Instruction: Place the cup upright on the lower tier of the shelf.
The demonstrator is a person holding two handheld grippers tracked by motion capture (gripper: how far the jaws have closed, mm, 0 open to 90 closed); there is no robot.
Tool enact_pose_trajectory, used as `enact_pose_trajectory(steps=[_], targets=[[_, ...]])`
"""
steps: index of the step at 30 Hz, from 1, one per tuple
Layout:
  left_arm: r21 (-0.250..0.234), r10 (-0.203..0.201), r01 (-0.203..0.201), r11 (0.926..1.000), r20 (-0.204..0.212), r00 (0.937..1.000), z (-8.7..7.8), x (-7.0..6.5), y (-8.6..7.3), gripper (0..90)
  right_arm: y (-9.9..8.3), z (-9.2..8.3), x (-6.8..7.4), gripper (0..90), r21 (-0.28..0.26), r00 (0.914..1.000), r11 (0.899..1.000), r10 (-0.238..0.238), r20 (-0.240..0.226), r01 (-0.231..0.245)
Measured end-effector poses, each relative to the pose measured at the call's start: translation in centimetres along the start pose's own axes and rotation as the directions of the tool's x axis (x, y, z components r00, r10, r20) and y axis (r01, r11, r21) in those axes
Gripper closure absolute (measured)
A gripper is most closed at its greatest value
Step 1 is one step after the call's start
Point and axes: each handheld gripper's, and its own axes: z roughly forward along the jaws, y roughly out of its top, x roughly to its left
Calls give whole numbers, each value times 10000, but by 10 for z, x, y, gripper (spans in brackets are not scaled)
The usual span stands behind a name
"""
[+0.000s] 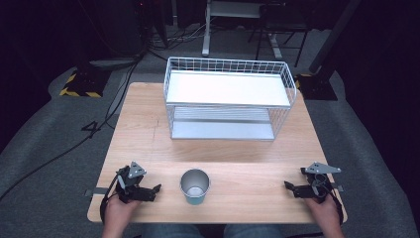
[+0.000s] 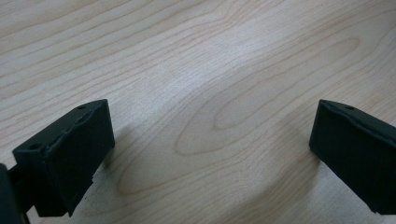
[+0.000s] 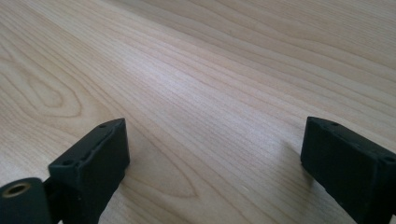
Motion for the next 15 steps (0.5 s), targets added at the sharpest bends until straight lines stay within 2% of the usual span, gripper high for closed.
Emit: enact_pose_trajectory(steps=[7,10,11,12,13,14,15], targets=[[-55,-133,133,9999,4,9999,-3,4,-1,16,0,0,0,79,17,10000,10000,12,47,-12],[-470,-108,100,9988,-168,9998,-9,5,-1,16,1,1,-1,49,64,9999,9999,138,85,-139],[-470,-108,100,9988,-168,9998,-9,5,-1,16,1,1,-1,49,64,9999,9999,138,85,-139],[-748,-98,91,9972,-88,9999,-15,5,1,15,1,1,-1,41,83,9997,9998,182,132,-183],[-748,-98,91,9972,-88,9999,-15,5,1,15,1,1,-1,39,101,9997,9998,187,168,-189],[-1148,-207,217,9931,93,9997,-21,4,2,13,1,1,-1,37,105,9997,9998,195,172,-197],[-1148,-207,217,9931,93,9997,-21,4,2,12,1,2,-1,34,107,9997,9997,202,165,-204]])
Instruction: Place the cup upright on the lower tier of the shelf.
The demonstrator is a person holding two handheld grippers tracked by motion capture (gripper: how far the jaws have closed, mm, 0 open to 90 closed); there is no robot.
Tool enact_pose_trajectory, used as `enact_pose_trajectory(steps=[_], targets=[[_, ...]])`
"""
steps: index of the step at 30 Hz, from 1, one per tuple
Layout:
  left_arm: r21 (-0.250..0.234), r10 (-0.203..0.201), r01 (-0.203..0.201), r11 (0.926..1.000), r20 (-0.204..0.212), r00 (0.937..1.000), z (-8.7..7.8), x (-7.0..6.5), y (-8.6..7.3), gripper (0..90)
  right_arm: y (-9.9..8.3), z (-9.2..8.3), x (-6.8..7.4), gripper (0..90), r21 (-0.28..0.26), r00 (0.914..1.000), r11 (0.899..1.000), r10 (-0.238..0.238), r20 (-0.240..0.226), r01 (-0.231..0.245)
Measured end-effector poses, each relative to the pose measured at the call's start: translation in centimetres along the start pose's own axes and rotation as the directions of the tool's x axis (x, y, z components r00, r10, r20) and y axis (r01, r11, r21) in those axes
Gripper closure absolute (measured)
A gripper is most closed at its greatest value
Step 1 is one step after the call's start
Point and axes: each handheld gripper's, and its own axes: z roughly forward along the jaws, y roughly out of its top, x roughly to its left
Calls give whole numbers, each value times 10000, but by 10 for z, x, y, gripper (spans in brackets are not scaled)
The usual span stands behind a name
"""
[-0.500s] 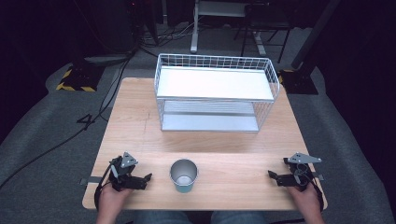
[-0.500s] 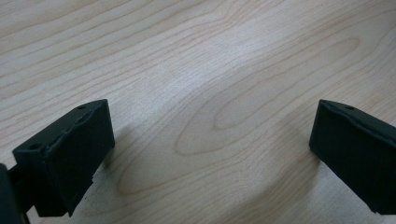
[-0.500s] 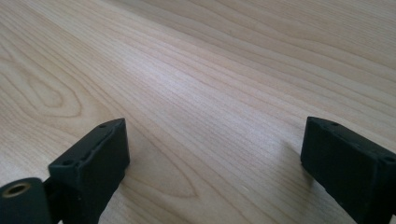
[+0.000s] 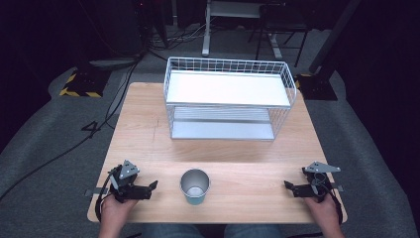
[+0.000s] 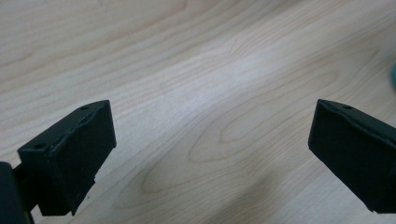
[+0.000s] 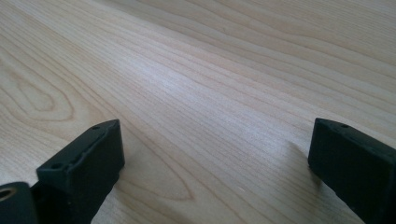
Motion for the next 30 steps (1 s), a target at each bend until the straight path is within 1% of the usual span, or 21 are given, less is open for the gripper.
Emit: enact_pose_trajectory(steps=[1,2,4,7,8,9,13,14,15,18,19,20,22,23,24,25,26,27,28,29,30], targets=[[-390,-35,39,9992,112,9999,-5,-2,1,12,0,0,0,30,20,10000,10000,13,6,-13],[-515,20,-10,9987,195,9998,-8,-2,2,12,0,0,0,30,29,10000,10000,23,11,-23],[-816,-54,89,9966,432,9991,-12,-5,2,12,0,0,0,30,29,10000,10000,22,13,-22],[-1226,131,-35,9924,777,9969,-21,-10,3,13,0,0,0,29,31,10000,10000,25,13,-25],[-1226,131,-35,9924,777,9969,-21,-10,3,13,0,0,0,29,31,10000,10000,25,13,-25],[-1467,240,-95,9891,976,9949,-27,-14,3,13,0,0,0,29,28,10000,10000,21,14,-21],[-1537,352,-192,9879,1023,9941,-34,-19,2,16,0,0,0,29,36,10000,10000,14,13,-14],[-1531,534,-378,9875,993,9936,-36,-20,2,16,0,0,0,29,35,10000,10000,18,19,-18],[-1532,668,-503,9869,1045,9923,-39,-24,1,19,0,0,0,29,34,10000,10000,16,20,-16],[-1558,734,-554,9862,1118,9910,-42,-29,1,24,0,0,0,29,34,10000,10000,17,23,-17],[-1604,956,-774,9840,1091,9894,-45,-34,1,24,0,0,0,29,35,10000,10000,16,24,-16],[-1604,956,-774,9840,1091,9894,-45,-34,1,25,0,0,0,29,35,10000,10000,16,24,-16],[-1701,1115,-903,9813,1194,9866,-49,-44,1,29,0,0,0,29,34,10000,10000,19,25,-19],[-1701,1115,-903,9813,1194,9866,-49,-44,1,29,0,0,0,29,34,10000,10000,19,25,-19],[-1746,1251,-1029,9792,1215,9847,-51,-51,1,32,0,0,0,29,35,10000,10000,16,24,-16],[-1765,1286,-1060,9786,1221,9842,-53,-54,2,32,0,0,0,29,36,10000,10000,16,26,-16],[-1765,1286,-1060,9786,1221,9842,-53,-54,2,32,0,0,0,29,34,10000,10000,19,27,-19],[-1846,1345,-1093,9767,1302,9823,-55,-61,2,35,0,0,0,29,35,10000,10000,18,26,-18],[-1846,1345,-1093,9767,1302,9823,-55,-61,2,39,0,0,0,29,35,10000,10000,18,26,-18],[-1882,1395,-1125,9757,1370,9807,-57,-67,2,39,0,0,0,29,37,10000,10000,21,25,-21],[-1882,1395,-1125,9757,1370,9807,-57,-67,2,39,0,0,0,29,37,10000,10000,21,25,-21]])
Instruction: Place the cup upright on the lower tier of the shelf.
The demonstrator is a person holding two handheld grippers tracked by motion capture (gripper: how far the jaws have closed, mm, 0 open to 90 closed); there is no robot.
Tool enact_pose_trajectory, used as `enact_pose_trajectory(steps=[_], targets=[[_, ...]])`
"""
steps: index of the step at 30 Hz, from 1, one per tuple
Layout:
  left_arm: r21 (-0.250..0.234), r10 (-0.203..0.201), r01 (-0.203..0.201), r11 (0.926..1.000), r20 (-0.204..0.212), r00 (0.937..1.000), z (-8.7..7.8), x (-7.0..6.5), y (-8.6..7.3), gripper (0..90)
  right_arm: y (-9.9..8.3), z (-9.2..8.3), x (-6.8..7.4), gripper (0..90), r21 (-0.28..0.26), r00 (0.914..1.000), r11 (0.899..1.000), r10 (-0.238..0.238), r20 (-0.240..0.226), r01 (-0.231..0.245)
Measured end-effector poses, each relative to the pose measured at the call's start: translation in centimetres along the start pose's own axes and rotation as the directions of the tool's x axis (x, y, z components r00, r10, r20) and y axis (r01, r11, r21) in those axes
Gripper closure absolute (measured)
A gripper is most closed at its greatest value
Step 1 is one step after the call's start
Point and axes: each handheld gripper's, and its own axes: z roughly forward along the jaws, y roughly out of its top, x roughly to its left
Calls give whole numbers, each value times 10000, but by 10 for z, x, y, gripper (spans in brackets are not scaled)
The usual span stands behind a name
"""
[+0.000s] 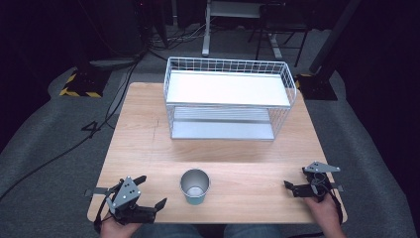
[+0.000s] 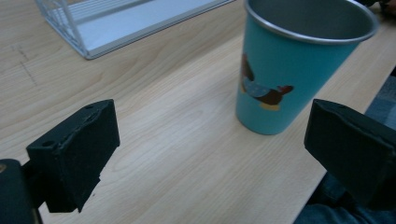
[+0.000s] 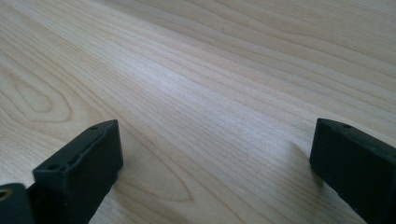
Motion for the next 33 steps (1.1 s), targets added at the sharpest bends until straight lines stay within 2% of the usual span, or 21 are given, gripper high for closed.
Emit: enact_pose_trajectory(steps=[3,10,19,24,29,33], targets=[[-19,64,-63,10000,339,9994,0,-11,1,42,0,0,0,29,-3,10000,10000,2,4,-2],[-191,167,-157,9997,516,9985,2,-24,2,47,0,0,0,29,-3,10000,10000,5,8,-5],[-207,70,-46,9998,1173,9931,23,-38,-2,61,0,0,0,30,-6,10000,10000,3,3,-3],[-277,143,-112,9996,1138,9934,30,-43,-3,62,0,0,0,30,-5,10000,10000,2,3,-2],[-375,-118,161,9992,1128,9936,44,-46,-7,62,0,0,0,30,-5,10000,10000,3,4,-3],[-373,-132,174,9992,1091,9939,51,-48,-8,63,0,0,0,30,-5,10000,10000,1,5,-1]])
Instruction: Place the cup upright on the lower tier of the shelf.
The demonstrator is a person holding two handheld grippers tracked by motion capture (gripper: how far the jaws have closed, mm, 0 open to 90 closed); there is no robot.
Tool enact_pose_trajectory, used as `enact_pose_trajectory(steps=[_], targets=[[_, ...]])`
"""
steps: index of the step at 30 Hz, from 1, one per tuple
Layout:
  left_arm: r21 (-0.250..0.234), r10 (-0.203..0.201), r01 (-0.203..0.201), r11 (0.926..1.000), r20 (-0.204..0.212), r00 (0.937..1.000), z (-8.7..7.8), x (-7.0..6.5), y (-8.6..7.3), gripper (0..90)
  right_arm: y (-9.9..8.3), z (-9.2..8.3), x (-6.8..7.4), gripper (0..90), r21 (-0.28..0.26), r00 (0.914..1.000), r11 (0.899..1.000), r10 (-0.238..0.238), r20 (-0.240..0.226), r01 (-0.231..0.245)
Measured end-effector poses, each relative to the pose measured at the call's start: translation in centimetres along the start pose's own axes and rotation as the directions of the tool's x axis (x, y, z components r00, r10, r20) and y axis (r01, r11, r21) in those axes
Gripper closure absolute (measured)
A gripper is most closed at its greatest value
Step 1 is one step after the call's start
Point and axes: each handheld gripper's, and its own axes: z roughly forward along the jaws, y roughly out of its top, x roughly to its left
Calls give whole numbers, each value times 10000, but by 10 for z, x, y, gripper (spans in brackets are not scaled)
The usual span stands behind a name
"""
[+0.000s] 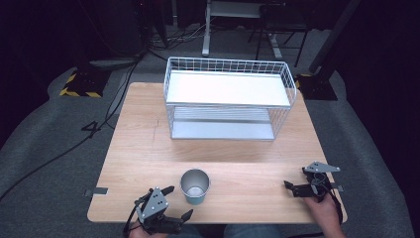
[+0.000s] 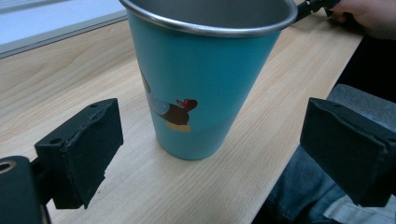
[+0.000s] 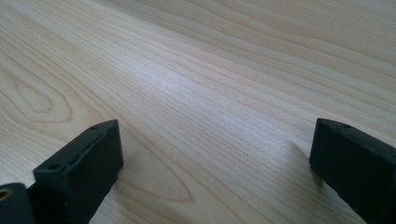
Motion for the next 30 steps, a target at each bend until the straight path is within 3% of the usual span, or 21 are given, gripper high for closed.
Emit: enact_pose_trajectory(steps=[6,15,22,25,26,30], targets=[[131,-122,119,9998,213,9997,14,0,-3,80,0,0,0,30,5,10000,10000,0,15,0],[270,-487,490,9984,-150,9987,33,1,-3,81,0,0,0,30,0,10000,10000,1,1,-1],[351,-886,888,9954,-87,9960,45,5,-5,92,0,0,0,30,-1,10000,10000,0,3,0],[472,-891,891,9949,-19,9960,48,5,-4,109,0,0,0,32,-1,10000,10000,7,26,-7],[555,-691,687,9961,62,9976,49,6,-2,121,0,0,0,33,-5,10000,10000,8,38,-8],[742,-523,519,9959,40,9986,51,6,-1,130,0,0,0,33,-7,10000,10000,7,38,-7]])
